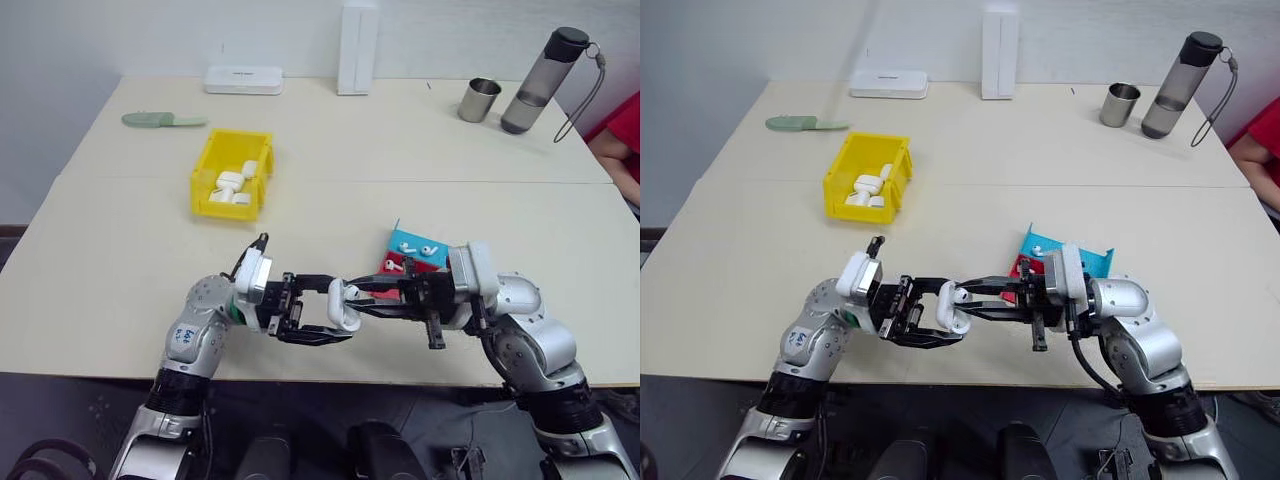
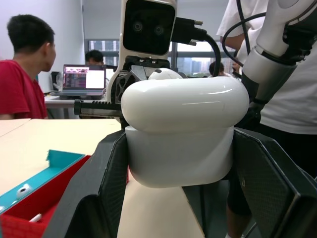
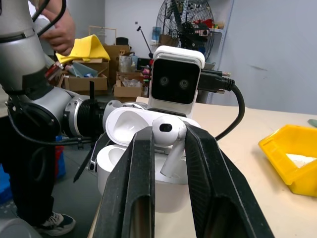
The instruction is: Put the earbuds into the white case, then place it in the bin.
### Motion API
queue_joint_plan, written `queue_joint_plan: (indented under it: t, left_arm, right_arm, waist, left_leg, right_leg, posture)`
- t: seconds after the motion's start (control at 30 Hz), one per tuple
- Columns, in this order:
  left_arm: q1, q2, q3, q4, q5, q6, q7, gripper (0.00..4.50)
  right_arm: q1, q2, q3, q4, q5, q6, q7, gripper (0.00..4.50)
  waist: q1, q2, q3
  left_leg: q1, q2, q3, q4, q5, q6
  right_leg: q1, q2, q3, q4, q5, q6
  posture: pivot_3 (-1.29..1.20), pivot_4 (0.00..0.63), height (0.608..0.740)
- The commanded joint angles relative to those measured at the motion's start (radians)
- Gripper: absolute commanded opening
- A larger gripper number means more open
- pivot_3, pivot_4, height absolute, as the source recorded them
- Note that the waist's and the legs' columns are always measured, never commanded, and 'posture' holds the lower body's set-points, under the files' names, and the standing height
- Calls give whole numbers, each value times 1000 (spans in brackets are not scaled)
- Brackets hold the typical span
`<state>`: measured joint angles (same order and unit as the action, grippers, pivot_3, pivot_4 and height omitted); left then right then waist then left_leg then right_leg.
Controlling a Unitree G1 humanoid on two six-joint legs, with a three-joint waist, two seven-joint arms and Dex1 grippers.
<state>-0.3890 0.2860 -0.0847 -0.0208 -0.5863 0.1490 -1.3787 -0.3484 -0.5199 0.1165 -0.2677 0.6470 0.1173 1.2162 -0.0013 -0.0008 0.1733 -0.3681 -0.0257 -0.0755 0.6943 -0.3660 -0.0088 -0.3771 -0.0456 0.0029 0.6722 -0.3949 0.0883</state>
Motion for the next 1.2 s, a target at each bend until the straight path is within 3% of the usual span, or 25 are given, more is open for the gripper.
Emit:
queue_joint_plan:
  t: [0.03,0.2,0.7,1.2]
  left_arm:
    - [-30,-7,23,-67,-51,-40,-20,2812]
    - [-29,-4,18,-61,-42,-57,-37,2812]
    - [-45,-49,44,-48,-50,-78,13,2812]
    - [-43,-46,46,-46,-48,-90,16,2812]
  right_arm:
    - [6,-4,43,20,-59,24,-2,504]
    - [-3,5,42,-3,-32,86,-48,504]
    - [47,-167,0,11,-21,124,54,504]
    - [53,-162,-24,7,8,121,45,504]
  waist:
    - [0,0,0]
    - [1,0,0]
    - [0,0,0]
    - [3,0,0]
  left_leg:
    - [0,0,0,0,0,0]
    - [0,0,0,0,0,0]
    - [0,0,0,0,0,0]
    - [0,0,0,0,0,0]
  right_leg:
    - [0,0,0,0,0,0]
    - [0,0,0,-1,0,0]
    - [0,0,0,-1,0,0]
    - [0,0,0,-1,0,0]
  posture:
    - [0,150,740]
    - [0,150,740]
    - [0,150,740]
    - [0,150,740]
